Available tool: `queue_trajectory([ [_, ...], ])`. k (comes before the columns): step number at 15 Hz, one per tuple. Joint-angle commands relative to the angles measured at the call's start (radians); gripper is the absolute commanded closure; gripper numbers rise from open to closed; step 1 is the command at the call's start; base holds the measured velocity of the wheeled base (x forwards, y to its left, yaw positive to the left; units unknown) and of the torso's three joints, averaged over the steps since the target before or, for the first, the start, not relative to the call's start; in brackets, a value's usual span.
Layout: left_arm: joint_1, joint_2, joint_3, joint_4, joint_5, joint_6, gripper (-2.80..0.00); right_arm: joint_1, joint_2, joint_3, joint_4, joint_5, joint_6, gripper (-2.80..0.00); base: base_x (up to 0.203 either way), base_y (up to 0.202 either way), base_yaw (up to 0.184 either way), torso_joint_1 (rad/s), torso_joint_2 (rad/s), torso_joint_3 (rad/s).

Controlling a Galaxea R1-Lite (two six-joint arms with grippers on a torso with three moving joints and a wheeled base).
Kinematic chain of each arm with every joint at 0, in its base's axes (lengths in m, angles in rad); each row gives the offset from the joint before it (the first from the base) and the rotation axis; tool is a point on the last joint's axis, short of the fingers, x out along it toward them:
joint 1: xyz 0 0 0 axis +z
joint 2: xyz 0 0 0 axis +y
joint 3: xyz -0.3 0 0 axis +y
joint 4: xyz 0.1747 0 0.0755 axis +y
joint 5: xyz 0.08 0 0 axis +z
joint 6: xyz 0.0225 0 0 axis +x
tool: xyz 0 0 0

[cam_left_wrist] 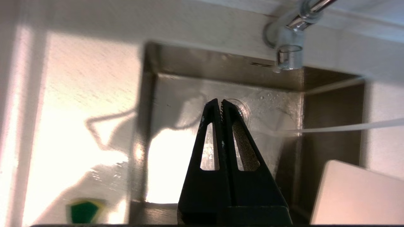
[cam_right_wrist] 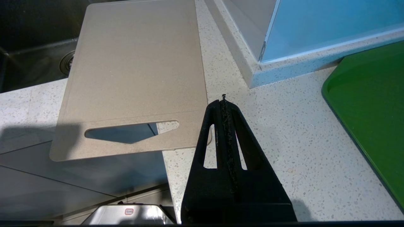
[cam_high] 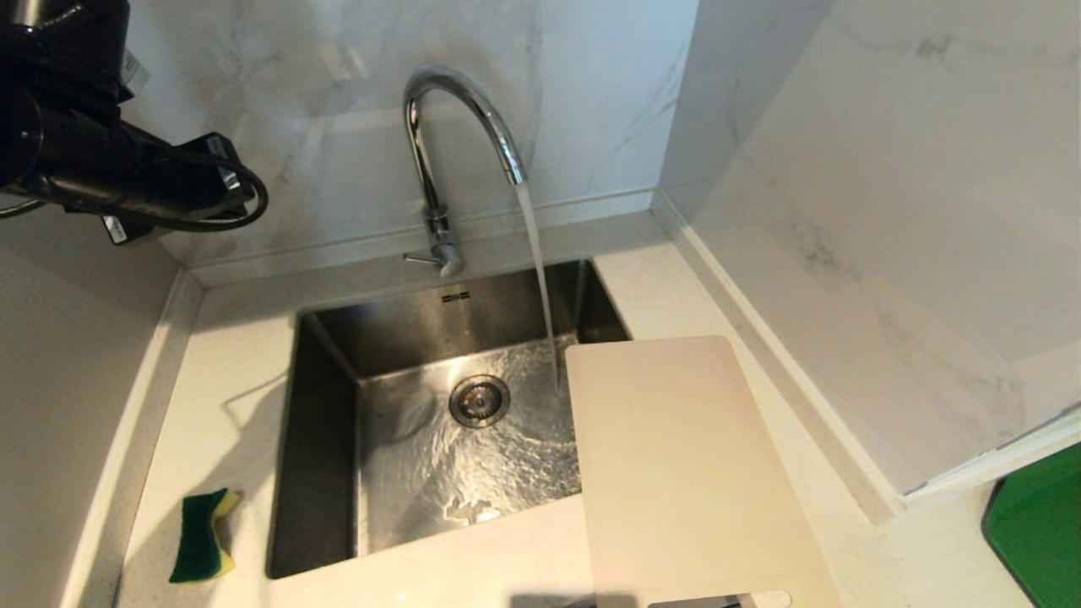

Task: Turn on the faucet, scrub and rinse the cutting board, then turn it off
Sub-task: Pick up the cleaning cloth

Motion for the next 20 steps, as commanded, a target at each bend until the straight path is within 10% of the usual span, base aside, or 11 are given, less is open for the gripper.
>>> queue_trajectory([
  [1, 0.048, -0.009, -0.001, 0.001, -0.006, 0.1, 0.0, 0.0, 0.0, 0.0, 0.0, 0.0, 0.0, 0.0, 0.0, 0.0, 0.0, 0.0, 0.0, 0.0],
  [7, 0.072, -0.047, 0.069, 0.01, -0.034, 0.185, 0.0, 0.0, 0.0, 0.0, 0.0, 0.0, 0.0, 0.0, 0.0, 0.0, 0.0, 0.0, 0.0, 0.0],
  [20, 0.074, -0.135, 0.437, 0.004, -0.053, 0.146, 0.0, 0.002, 0.0, 0.0, 0.0, 0.0, -0.005, 0.0, 0.0, 0.0, 0.0, 0.0, 0.0, 0.0],
])
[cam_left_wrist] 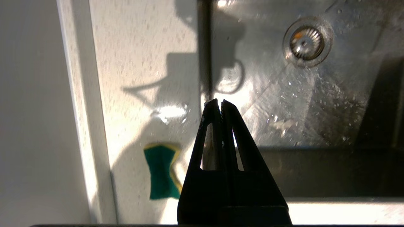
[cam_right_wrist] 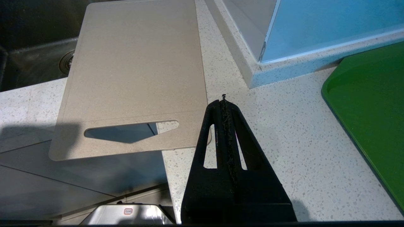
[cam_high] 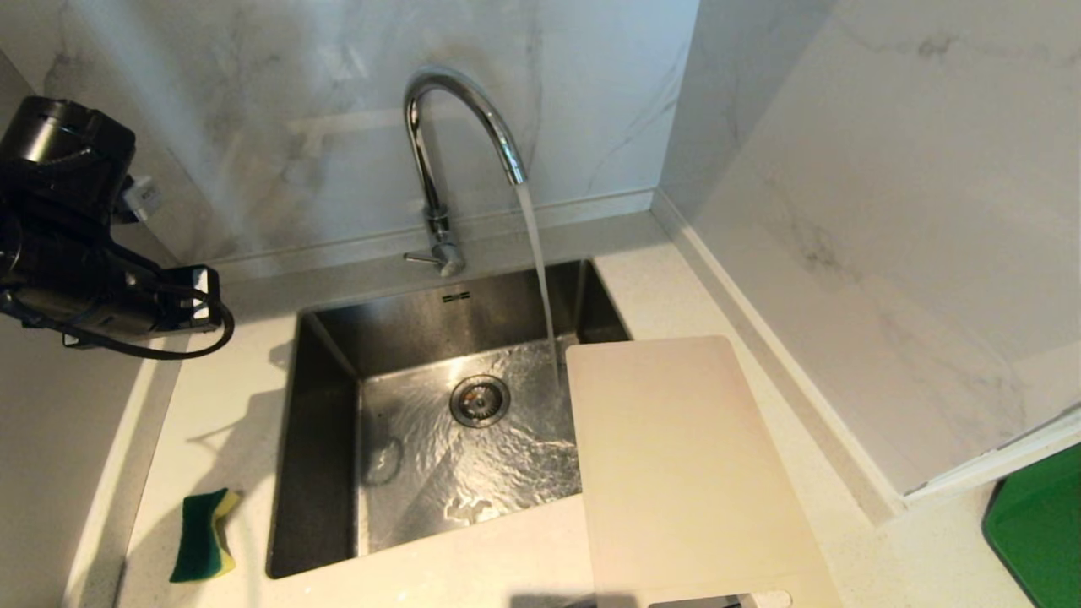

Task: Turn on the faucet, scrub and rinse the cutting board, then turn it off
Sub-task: Pick up the cleaning cloth

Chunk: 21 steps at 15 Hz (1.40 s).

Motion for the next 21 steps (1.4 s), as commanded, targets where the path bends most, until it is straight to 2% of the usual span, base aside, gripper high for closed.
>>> queue_trajectory([
  [1, 0.006, -0.035, 0.055, -0.008, -0.008, -0.024, 0.0, 0.001, 0.0, 0.0, 0.0, 0.0, 0.0, 0.0, 0.0, 0.0, 0.0, 0.0, 0.0, 0.0],
  [4, 0.037, -0.089, 0.149, -0.014, -0.041, -0.057, 0.0, 0.0, 0.0, 0.0, 0.001, 0.0, 0.001, 0.0, 0.0, 0.0, 0.0, 0.0, 0.0, 0.0],
  [7, 0.072, -0.127, 0.302, -0.036, -0.07, -0.054, 0.0, -0.001, 0.0, 0.0, 0.001, 0.0, 0.001, 0.0, 0.0, 0.0, 0.0, 0.0, 0.0, 0.0],
  [12, 0.106, -0.139, 0.538, -0.152, -0.104, -0.027, 0.0, 0.0, 0.0, -0.001, 0.001, 0.0, 0.001, 0.0, 0.0, 0.0, 0.0, 0.0, 0.0, 0.0],
  [16, 0.112, -0.101, 0.6, -0.223, -0.114, -0.062, 0.0, 0.0, 0.0, -0.001, 0.001, 0.0, 0.001, 0.0, 0.0, 0.0, 0.0, 0.0, 0.0, 0.0],
  [21, 0.111, -0.084, 0.67, -0.257, -0.138, -0.063, 0.0, 0.0, 0.0, -0.001, 0.001, 0.0, 0.001, 0.0, 0.0, 0.0, 0.0, 0.0, 0.0, 0.0],
])
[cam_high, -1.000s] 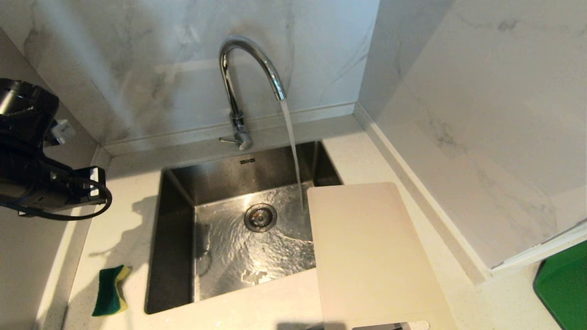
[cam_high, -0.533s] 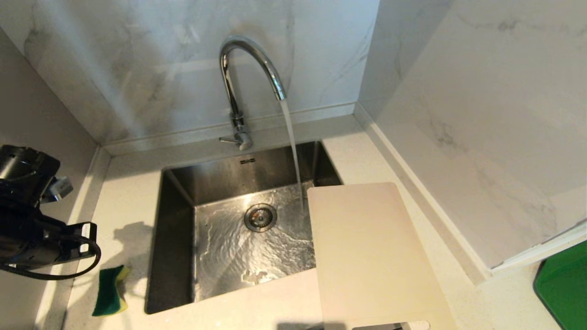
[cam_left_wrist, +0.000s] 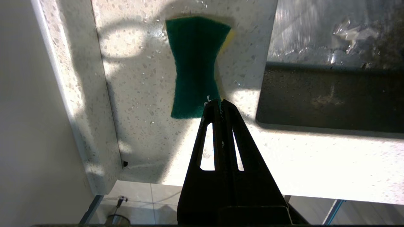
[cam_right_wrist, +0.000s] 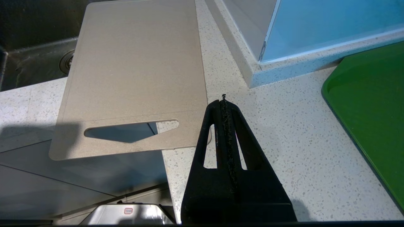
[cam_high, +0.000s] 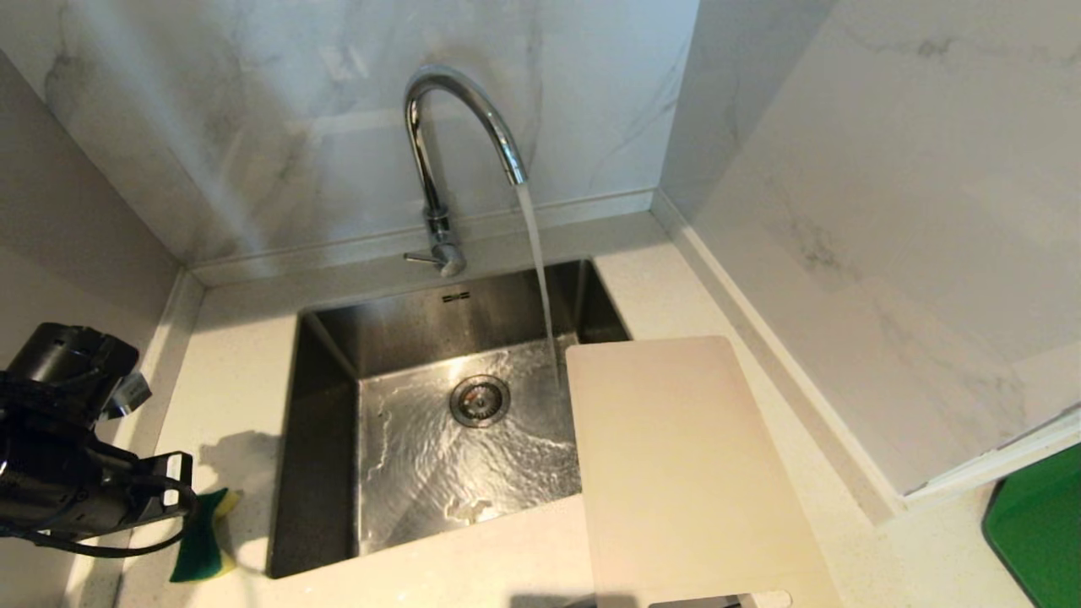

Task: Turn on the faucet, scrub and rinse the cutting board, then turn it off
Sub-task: Pick up the cleaning cloth

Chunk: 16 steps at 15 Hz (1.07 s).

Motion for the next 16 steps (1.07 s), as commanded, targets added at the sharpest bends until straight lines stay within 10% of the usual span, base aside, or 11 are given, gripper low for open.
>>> queue_trajectory([
  [1, 0.0, 0.015, 0.027, -0.008, 0.002, -0.003, -2.8, 0.0, 0.0, 0.0, 0.0, 0.0, 0.0, 0.0, 0.0, 0.0, 0.0, 0.0, 0.0, 0.0],
  [16, 0.171, 0.111, 0.13, -0.213, -0.157, 0.04, -2.8, 0.0, 0.0, 0.0, 0.0, 0.0, 0.0, 0.0, 0.0, 0.0, 0.0, 0.0, 0.0, 0.0],
])
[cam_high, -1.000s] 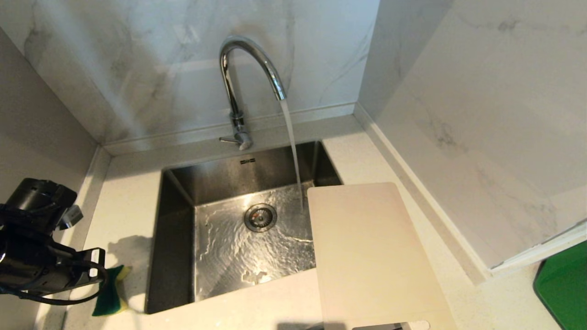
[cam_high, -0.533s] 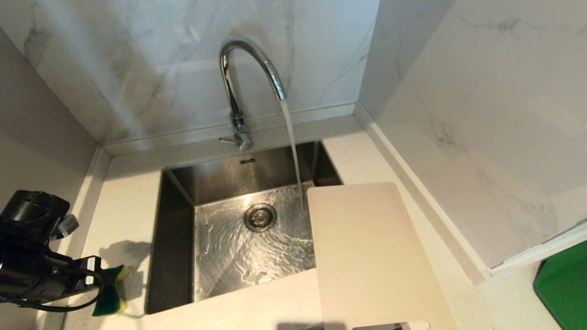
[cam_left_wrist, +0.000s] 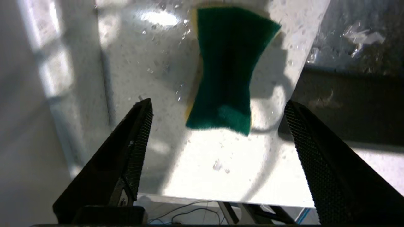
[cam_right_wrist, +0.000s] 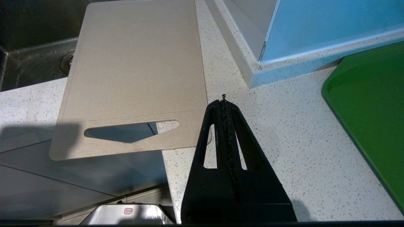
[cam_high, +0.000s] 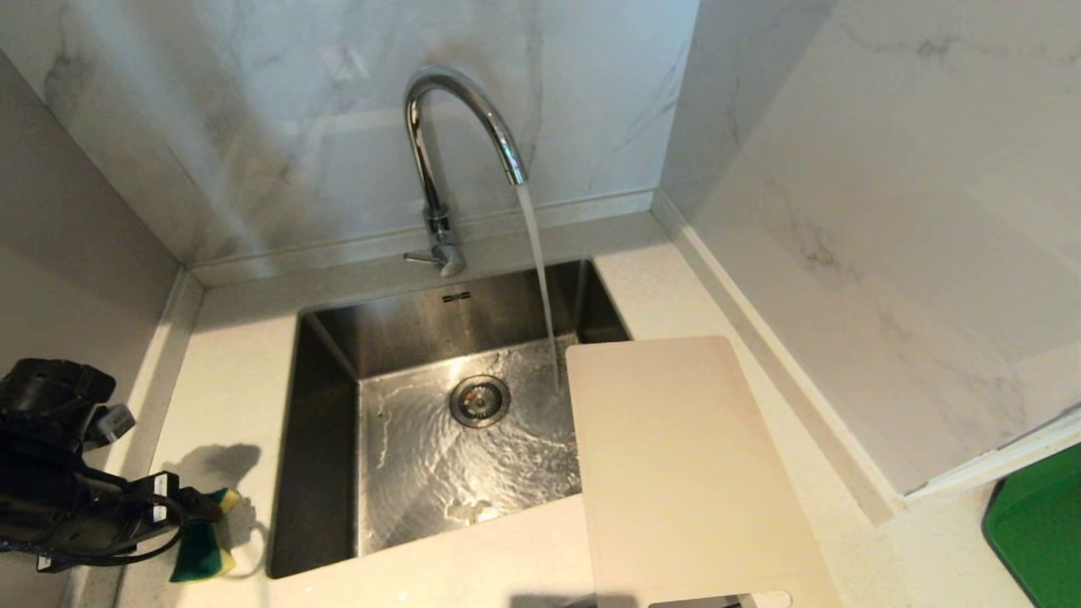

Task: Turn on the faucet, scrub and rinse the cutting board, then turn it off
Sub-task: Pick up the cleaning cloth

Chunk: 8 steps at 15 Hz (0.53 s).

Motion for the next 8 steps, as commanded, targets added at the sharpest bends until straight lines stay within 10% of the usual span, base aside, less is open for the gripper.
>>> queue_trajectory([
  [1, 0.004, 0.055, 0.022, -0.061, -0.001, -0.002, -2.8, -0.001, 0.0, 0.0, 0.0, 0.0, 0.0, 0.0, 0.0, 0.0, 0.0, 0.0, 0.0, 0.0],
  [8, 0.015, 0.131, 0.013, -0.143, -0.005, -0.003, -2.8, 0.0, 0.0, 0.0, 0.0, 0.0, 0.0, 0.0, 0.0, 0.0, 0.0, 0.0, 0.0, 0.0],
])
